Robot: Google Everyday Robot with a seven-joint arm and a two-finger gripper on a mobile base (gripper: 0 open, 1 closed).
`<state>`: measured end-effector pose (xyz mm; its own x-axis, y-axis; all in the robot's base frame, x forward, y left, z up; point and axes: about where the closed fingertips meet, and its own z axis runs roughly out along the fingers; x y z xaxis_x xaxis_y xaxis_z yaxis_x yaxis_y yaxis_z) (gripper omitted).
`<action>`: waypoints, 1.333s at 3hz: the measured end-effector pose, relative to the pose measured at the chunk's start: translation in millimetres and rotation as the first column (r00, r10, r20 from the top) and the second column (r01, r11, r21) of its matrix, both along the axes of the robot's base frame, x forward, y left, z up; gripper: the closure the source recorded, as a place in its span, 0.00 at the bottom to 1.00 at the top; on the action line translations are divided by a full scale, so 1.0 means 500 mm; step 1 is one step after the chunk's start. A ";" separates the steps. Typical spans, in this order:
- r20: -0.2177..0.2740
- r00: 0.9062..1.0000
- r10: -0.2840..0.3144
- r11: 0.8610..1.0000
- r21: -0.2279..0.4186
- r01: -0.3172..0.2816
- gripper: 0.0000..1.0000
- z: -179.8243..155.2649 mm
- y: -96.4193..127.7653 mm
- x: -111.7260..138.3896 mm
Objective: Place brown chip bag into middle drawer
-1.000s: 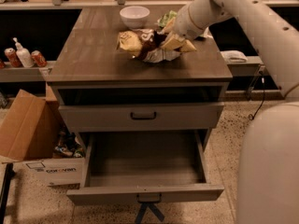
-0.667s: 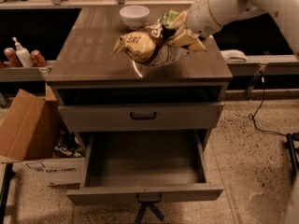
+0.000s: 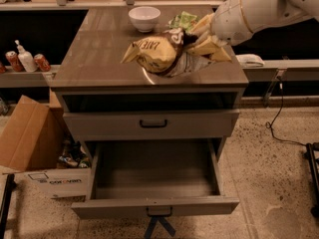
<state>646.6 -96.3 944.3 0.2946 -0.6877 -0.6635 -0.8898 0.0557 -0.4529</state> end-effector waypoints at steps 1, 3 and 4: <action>-0.051 0.999 -0.007 1.000 -0.021 0.006 1.00 -0.034 -0.003 -0.047; -0.147 0.989 -0.027 0.998 -0.059 0.019 1.00 -0.106 0.025 -0.201; -0.216 0.975 -0.050 0.996 -0.082 0.033 1.00 -0.200 0.026 -0.246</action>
Offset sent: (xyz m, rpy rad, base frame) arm -0.1215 0.0129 -0.0465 -0.0664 0.1483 -0.0200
